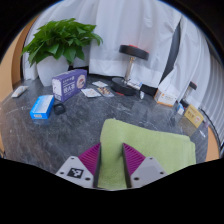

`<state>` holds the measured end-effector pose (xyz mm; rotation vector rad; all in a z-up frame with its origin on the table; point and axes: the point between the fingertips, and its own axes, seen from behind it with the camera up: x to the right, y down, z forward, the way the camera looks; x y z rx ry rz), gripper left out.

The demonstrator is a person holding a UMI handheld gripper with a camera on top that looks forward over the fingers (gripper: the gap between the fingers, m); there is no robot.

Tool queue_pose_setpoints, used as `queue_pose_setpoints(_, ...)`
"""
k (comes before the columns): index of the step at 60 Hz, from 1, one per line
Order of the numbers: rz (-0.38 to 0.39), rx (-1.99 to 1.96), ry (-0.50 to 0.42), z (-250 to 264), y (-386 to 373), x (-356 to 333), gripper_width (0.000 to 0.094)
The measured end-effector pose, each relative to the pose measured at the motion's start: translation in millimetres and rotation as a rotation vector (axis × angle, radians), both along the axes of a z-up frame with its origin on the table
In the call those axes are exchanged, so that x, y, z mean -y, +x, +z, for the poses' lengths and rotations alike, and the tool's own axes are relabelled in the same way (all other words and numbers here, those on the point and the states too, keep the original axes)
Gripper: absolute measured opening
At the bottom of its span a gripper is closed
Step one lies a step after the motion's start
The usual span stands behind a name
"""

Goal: Fold towel

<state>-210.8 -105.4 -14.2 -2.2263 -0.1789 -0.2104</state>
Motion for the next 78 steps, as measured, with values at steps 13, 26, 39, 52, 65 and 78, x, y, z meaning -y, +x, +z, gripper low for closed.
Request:
queue_pose_setpoints(13,0.029,-0.076,-0.026,19.5,-0.3,-0.4,0.0038)
queue_pose_setpoints(26,0.064,-0.348,0.144,162.6,24.8,0.3,0.0037)
queue_pose_setpoints(39,-0.082,-0.297,0.09,114.8,171.4,0.4,0.0036)
queue_pose_setpoints(52,-0.088,-0.281,-0.002,39.6,233.8,10.3,0.0285)
queue_pose_setpoints(65,-0.127,-0.154,0.035,77.6,278.8,30.7,0.0856)
queue_pose_setpoints(78,-0.111,-0.141,0.094,145.7,260.5,105.6,0.0855)
